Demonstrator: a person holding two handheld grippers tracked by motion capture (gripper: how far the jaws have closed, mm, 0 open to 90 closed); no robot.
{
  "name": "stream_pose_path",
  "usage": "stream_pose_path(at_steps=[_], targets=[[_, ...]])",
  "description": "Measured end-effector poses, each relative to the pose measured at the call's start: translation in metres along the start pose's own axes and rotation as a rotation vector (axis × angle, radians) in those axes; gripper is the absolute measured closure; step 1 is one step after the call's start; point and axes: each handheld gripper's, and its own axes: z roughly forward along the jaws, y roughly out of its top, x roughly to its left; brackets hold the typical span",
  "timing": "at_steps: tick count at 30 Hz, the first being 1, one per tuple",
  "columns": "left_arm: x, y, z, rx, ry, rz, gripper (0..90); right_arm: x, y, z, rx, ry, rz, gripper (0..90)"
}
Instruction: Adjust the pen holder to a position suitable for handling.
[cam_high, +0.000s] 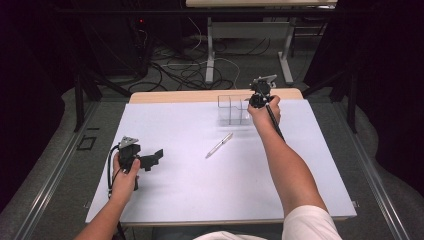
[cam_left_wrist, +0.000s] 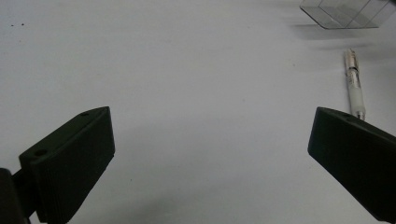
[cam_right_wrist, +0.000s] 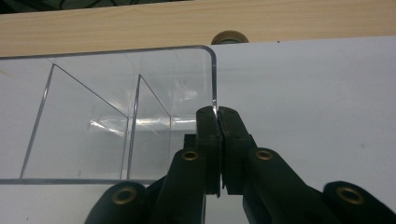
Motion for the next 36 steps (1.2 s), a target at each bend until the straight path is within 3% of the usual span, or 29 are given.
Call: stream_pose_path(at_steps=[18,28,36], targets=[[-0.002,0.000,0.001,-0.001,0.010,0.006,0.5,-0.044,-0.020,-0.029,-0.020,-0.010,-0.006,88.2],[-0.003,0.001,0.000,0.002,0.005,0.015,0.5,-0.052,-0.038,-0.039,-0.023,-0.016,-0.029,88.1],[-0.004,0.001,0.000,0.004,0.003,0.023,0.5,-0.058,-0.049,-0.041,-0.009,-0.025,-0.017,87.9]])
